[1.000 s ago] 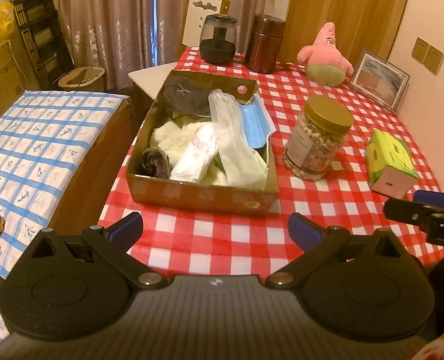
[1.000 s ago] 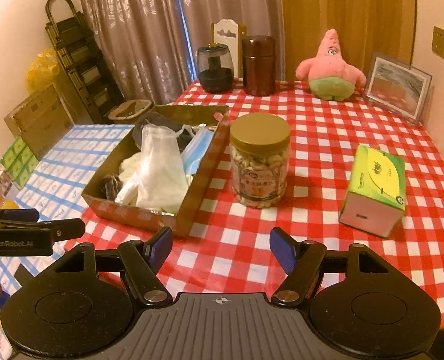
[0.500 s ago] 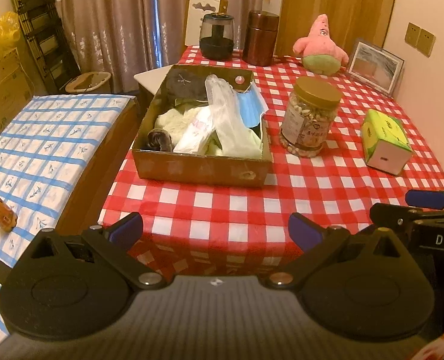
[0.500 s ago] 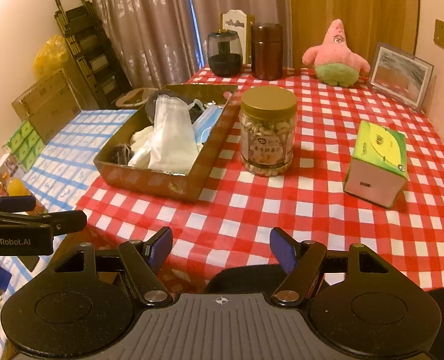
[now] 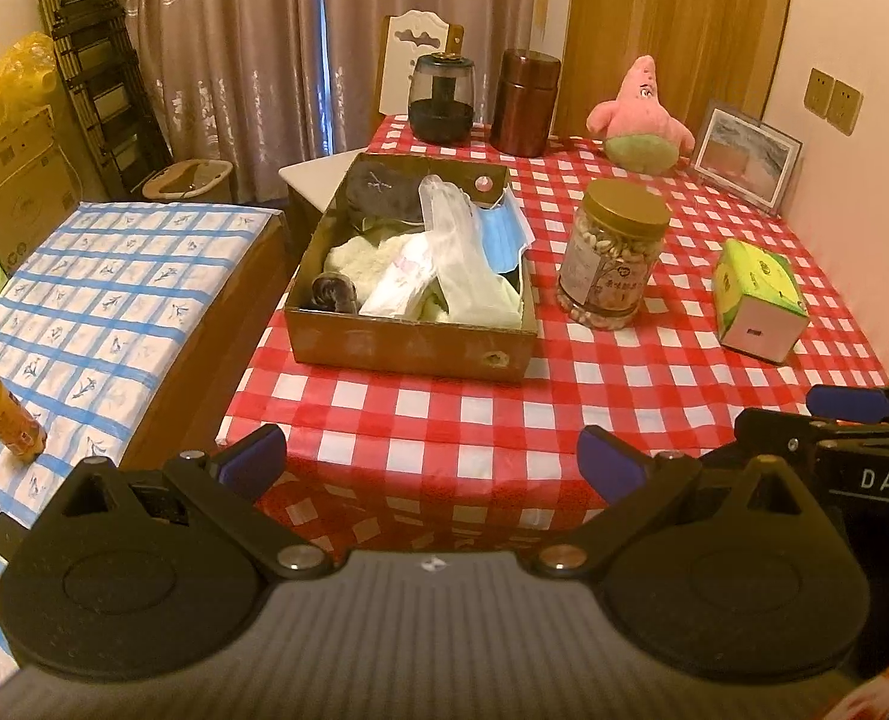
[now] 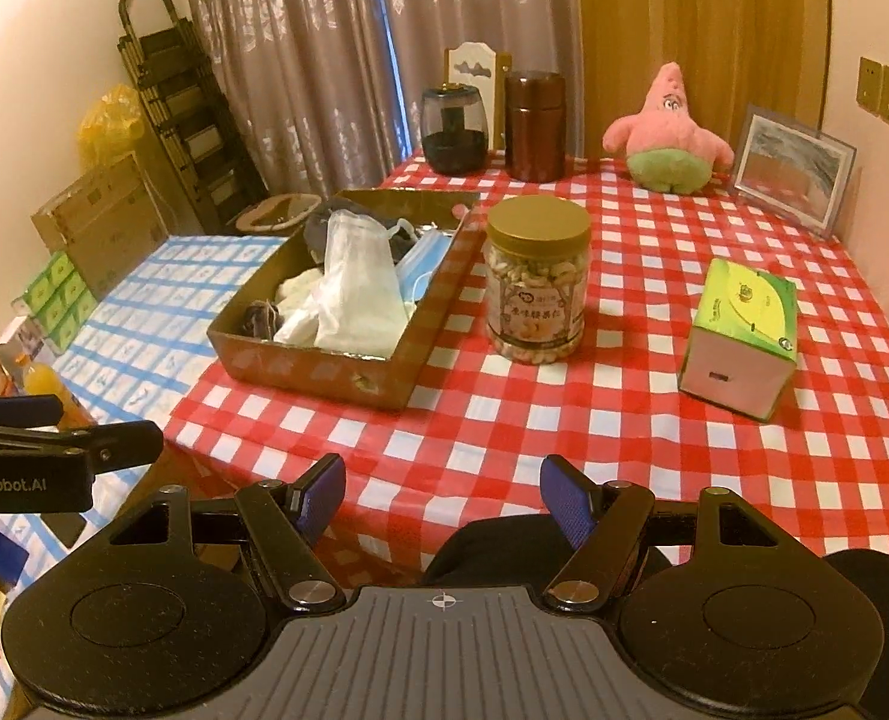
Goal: Organize soft objects
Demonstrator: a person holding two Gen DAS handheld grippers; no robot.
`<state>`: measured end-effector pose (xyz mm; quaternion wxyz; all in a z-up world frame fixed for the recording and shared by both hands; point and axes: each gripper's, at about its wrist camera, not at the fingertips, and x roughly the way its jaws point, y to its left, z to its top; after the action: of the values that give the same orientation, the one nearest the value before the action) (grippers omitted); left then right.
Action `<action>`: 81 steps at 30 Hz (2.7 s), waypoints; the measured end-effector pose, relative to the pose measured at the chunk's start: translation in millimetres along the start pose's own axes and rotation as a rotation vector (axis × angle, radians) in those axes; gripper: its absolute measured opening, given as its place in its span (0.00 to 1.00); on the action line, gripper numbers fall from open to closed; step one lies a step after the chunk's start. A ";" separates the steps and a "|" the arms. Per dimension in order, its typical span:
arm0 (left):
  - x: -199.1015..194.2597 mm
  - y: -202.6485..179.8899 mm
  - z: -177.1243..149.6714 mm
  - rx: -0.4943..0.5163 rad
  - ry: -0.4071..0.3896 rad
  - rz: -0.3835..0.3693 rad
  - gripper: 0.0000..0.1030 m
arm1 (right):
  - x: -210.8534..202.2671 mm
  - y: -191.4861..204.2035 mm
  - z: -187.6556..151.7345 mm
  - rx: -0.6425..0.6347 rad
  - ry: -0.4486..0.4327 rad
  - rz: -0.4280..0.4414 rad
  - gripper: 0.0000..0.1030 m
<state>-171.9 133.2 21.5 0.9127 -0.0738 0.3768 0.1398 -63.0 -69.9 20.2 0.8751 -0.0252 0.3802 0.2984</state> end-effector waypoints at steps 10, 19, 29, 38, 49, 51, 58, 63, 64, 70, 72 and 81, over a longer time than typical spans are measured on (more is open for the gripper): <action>-2.2 1.2 1.2 -0.003 -0.012 -0.002 0.99 | -1.5 3.3 -0.9 -0.007 -0.002 0.002 0.69; -1.6 1.2 1.5 -0.005 -0.010 -0.007 0.99 | 0.5 2.7 -2.9 -0.008 0.004 0.009 0.69; -1.6 0.8 1.4 -0.005 -0.009 -0.007 0.99 | 0.6 2.7 -3.6 -0.005 0.003 0.008 0.69; 1.0 -1.8 -0.5 0.003 -0.004 -0.011 0.99 | 0.8 1.8 -3.5 -0.001 0.003 0.007 0.69; 1.4 -2.4 -1.4 0.005 -0.003 -0.011 0.99 | 1.1 1.4 -3.5 -0.002 0.003 0.007 0.69; 1.4 -2.4 -1.4 0.005 -0.004 -0.012 0.99 | 0.9 1.3 -3.4 0.000 0.003 0.007 0.69; 1.5 -2.7 -1.6 0.004 -0.003 -0.012 1.00 | 0.8 0.8 -3.2 -0.001 0.003 0.008 0.69; 2.3 -3.3 -2.1 0.006 -0.002 -0.014 0.99 | 1.3 0.9 -3.6 -0.001 0.003 0.008 0.69; 3.1 -4.0 -2.7 0.006 -0.002 -0.015 0.99 | 1.1 0.6 -3.3 -0.001 0.003 0.008 0.69; 3.1 -4.0 -2.7 0.007 -0.001 -0.014 0.99 | 1.7 0.1 -3.5 0.001 0.004 0.007 0.69; 3.1 -4.0 -2.6 0.006 -0.001 -0.015 0.99 | 1.9 0.1 -3.8 0.002 0.004 0.007 0.69; 3.9 -6.9 -4.7 0.014 -0.012 -0.019 0.99 | 1.7 -0.5 -3.3 0.001 0.005 0.008 0.69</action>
<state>-170.2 126.3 15.6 0.9167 -0.0704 0.3717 0.1288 -63.9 -70.3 16.6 0.8730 -0.0237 0.3825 0.3017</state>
